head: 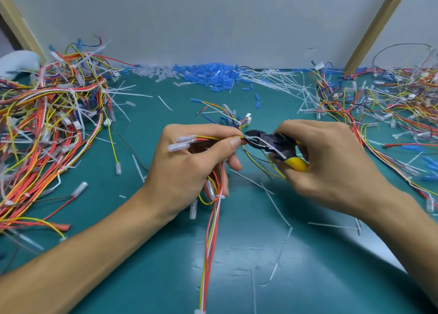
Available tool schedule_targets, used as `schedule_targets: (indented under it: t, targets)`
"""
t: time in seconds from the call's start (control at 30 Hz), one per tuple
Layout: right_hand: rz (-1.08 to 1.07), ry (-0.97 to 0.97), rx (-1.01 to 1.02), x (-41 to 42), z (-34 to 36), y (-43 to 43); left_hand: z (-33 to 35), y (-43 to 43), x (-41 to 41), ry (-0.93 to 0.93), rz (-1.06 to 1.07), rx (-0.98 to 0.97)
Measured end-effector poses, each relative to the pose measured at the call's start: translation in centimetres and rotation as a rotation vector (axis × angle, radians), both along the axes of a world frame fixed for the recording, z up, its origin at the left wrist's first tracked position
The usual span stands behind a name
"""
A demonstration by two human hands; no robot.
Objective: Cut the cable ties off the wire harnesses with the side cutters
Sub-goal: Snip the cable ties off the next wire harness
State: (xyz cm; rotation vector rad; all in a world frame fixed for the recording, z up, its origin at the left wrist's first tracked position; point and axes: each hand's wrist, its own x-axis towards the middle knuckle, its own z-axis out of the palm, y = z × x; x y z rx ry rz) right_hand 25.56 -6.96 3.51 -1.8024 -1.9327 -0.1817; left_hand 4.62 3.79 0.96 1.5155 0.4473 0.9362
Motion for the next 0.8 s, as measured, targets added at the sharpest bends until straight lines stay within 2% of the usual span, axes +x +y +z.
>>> schedule_targets:
  t: [0.5, 0.8]
  targets:
    - [0.03, 0.053, -0.092, -0.47, -0.24, 0.02, -0.11, -0.27, -0.03, 0.01, -0.048, 0.019]
    - [0.047, 0.061, -0.069, -0.8, -0.79, 0.01, 0.28, -0.44, 0.31, 0.017, 0.014, 0.055]
